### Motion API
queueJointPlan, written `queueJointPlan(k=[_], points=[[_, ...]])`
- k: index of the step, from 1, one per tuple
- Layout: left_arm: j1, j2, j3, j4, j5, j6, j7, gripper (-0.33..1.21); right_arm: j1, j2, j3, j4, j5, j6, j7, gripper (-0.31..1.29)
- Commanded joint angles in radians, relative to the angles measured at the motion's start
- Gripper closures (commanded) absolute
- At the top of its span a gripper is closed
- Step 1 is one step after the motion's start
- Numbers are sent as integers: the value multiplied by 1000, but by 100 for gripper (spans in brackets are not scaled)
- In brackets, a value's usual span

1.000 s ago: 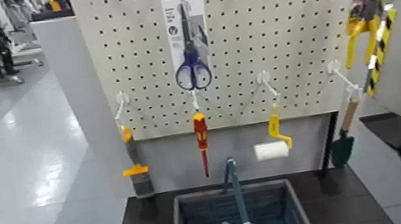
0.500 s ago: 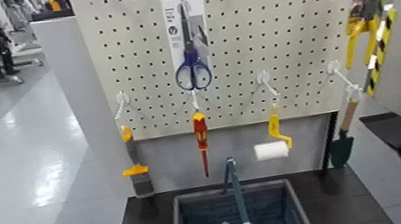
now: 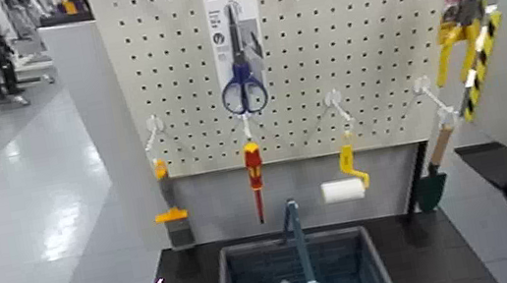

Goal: Put the blue scissors into the crate.

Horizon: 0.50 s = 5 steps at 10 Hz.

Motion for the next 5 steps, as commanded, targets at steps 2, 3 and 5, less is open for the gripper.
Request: queueJointPlan(k=[2, 3, 5], points=[[-52, 12, 15, -86, 27, 138, -40, 13, -1, 0, 0, 0, 1, 0, 0, 9], [-78, 17, 10, -97, 56, 174, -55, 15, 0, 0, 0, 0, -1, 0, 0, 9], [-125, 32, 15, -105, 102, 233, -117, 17, 0, 2, 0, 2, 1, 0, 0, 9]])
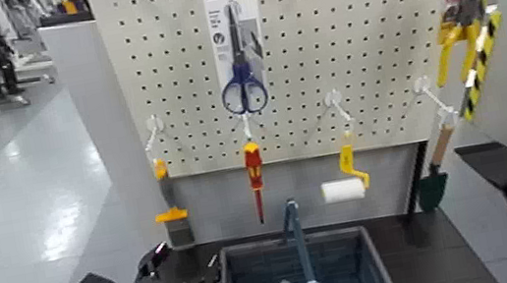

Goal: Put the blue scissors into the crate.

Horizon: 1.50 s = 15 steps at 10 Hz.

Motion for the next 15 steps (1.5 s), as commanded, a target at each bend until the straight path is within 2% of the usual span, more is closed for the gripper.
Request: queueJointPlan(k=[1, 8, 11, 15], points=[[-69, 21, 8, -5, 47, 58, -67, 17, -1, 1, 2, 1, 0, 0, 0, 9], [-279, 69, -14, 37, 71, 119, -170, 17, -7, 1, 9, 4, 0, 0, 1, 9], [-371, 76, -49, 78, 102, 122, -205, 17, -12, 0, 14, 6, 0, 2, 3, 9], [-450, 72, -98, 106, 137, 109, -217, 17, -19, 0, 20, 10, -2, 2, 6, 9]])
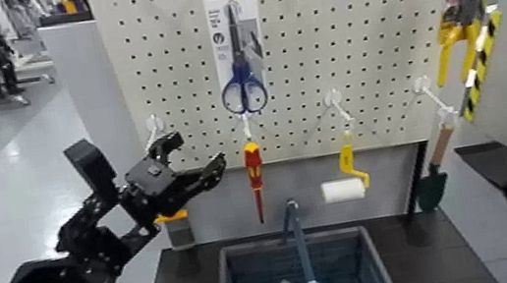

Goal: Put the blue scissors into the crate.

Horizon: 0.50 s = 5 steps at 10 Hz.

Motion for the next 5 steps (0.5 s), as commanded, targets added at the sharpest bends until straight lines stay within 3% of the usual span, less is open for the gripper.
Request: queueJointPlan(k=[1, 5], points=[[-53, -5, -25, 17, 14, -17, -6, 17, -3, -3, 4, 2, -2, 0, 1, 9], [-155, -14, -43, 83, 18, -48, -35, 17, -6, -6, 7, 0, -8, 0, 1, 9]])
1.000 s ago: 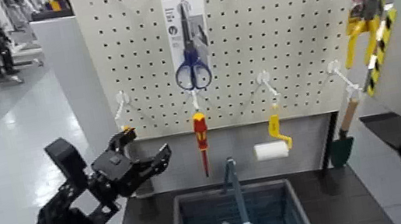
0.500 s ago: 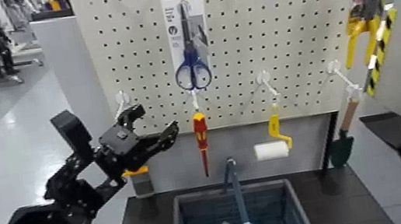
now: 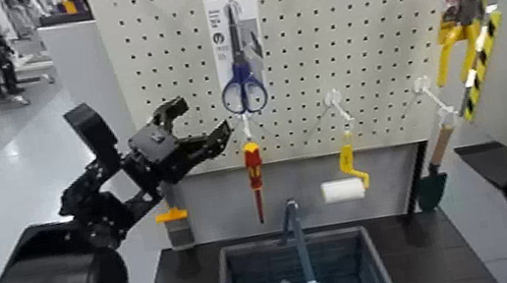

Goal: Put the blue scissors into the crate.

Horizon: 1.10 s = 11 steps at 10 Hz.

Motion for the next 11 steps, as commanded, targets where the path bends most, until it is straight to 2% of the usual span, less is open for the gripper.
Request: queueJointPlan(k=[1, 3, 7, 11], points=[[-66, -7, -17, 55, 13, -21, -21, 18, -2, -1, 1, -2, -2, 0, 0, 9], [-131, -10, -38, 107, 13, -34, -47, 23, -2, -1, -1, -2, -4, 0, 3, 9], [-244, -23, -72, 214, 25, -53, -103, 24, -3, -2, -1, -2, -4, 0, 6, 9], [-306, -28, -97, 252, 30, -60, -136, 23, -5, -1, -1, -2, -5, 0, 12, 9]])
